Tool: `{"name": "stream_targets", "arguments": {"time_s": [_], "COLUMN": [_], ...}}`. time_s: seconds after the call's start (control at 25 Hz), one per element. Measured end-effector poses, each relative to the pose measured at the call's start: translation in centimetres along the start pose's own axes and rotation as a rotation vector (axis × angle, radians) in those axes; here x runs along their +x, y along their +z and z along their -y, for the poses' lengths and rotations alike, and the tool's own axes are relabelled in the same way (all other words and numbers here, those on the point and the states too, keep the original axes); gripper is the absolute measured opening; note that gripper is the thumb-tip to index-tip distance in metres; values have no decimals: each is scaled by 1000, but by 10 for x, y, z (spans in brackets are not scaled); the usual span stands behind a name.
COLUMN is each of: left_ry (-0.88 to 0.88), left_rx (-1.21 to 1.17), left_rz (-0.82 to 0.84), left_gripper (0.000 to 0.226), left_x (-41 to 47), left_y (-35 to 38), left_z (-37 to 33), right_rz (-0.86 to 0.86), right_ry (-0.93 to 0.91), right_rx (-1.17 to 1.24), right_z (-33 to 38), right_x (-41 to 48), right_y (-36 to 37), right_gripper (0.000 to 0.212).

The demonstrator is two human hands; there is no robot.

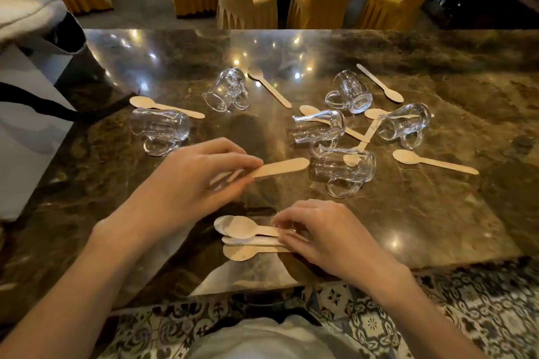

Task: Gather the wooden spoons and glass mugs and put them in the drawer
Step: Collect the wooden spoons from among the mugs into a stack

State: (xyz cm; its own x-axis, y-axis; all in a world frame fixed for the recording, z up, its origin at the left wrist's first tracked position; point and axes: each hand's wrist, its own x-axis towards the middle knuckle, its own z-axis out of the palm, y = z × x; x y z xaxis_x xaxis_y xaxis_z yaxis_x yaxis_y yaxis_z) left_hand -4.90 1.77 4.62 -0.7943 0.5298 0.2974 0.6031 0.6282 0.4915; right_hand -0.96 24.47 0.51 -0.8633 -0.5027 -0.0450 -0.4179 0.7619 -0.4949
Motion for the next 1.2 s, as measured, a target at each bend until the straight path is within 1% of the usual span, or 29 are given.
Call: {"name": "stream_targets", "arguments": {"time_s": [0.24,0.44,0.6,0.68,0.76,0.84,1.08,1.2], "left_ry": [-53,-92,-114,-114,-113,-113,-119,-98], "left_rx": [-25,1,1,10,14,24,22,8], "left_rz": [39,134,211,263,304,348,466,481], "left_gripper": [26,25,28,30,31,32,31,30], "left_x": [-17,-21,-21,-17,-16,-15,-10,-6], "left_y": [16,29,37,44,51,58,65,66], "left_z": [-3,-4,-5,-6,-7,-7,0,3], "right_rz": [-36,-75,-123,-153,-183,-233,-428,-498], "right_ry": [16,2,43,91,139,203,493,641], "right_rx": [-30,-72,-83,-56,-19,0,-72,-153], "right_z": [1,3,-2,-9,-18,-34,-110,-146], "right_x": [-4,-13,-25,-31,-32,-34,-40,-37], "right_y": [10,7,-13,-24,-34,-44,-72,-80], "right_gripper": [21,22,21,21,27,30,16,18]}}
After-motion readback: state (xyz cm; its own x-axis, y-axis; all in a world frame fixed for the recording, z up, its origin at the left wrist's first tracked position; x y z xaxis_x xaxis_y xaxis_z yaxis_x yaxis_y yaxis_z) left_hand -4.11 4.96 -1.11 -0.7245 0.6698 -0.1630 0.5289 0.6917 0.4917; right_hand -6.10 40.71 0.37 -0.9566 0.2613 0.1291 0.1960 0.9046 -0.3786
